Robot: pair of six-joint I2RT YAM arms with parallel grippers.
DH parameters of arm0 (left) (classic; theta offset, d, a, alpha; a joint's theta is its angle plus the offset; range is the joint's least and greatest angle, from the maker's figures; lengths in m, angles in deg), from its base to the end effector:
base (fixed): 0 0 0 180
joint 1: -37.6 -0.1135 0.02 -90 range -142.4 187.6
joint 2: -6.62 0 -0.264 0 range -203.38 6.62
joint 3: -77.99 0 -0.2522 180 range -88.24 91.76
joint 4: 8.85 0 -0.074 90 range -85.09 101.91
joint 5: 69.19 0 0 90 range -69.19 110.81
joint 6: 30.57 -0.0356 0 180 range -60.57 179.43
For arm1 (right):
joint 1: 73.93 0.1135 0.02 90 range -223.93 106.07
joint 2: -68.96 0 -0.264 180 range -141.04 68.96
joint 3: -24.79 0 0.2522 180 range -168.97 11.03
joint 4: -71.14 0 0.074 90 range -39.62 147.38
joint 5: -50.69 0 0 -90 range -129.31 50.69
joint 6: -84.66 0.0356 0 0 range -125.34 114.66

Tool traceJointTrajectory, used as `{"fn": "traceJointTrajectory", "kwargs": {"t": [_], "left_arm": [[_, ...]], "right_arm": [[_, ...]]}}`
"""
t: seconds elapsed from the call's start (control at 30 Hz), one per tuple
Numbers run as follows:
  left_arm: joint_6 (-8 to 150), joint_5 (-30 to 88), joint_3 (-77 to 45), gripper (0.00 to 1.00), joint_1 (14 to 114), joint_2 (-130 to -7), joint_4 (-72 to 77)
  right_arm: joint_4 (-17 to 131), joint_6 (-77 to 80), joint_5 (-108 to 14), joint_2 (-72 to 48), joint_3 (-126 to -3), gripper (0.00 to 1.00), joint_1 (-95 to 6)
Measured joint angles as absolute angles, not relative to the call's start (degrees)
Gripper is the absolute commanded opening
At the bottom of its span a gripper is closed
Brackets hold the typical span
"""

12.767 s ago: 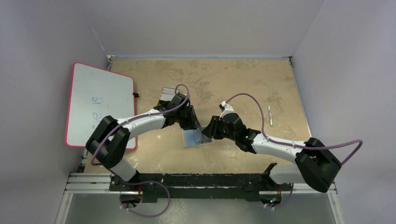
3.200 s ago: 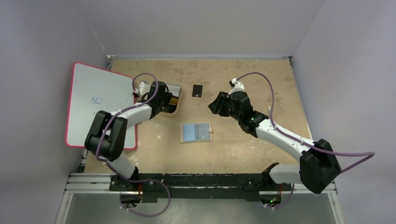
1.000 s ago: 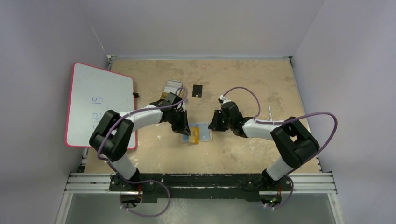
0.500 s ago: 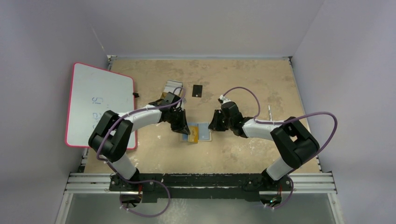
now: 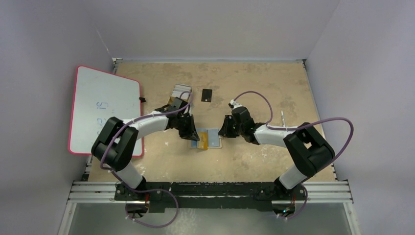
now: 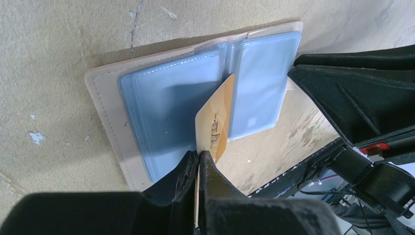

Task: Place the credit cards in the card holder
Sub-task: Insert the credit card into the card holder.

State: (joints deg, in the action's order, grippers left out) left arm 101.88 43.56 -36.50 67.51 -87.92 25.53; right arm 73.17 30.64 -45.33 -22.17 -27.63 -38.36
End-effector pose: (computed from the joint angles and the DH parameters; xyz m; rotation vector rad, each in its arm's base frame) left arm 0.2612 -0.1661 0.1588 -0.1780 2.8707 -0.8673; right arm 0.2498 0.1832 0.1544 -0.0531 2.3275 0.7824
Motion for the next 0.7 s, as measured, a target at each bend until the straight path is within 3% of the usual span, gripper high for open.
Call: {"fn": "traceJointTrajectory", "kwargs": {"t": [0.7], "left_arm": [[101.9, 44.6, -33.8, 0.0, 67.2, -91.2, 23.4]], "right_arm": [[74.4, 30.6, -45.4, -22.7, -27.6, 0.19, -38.4]]}}
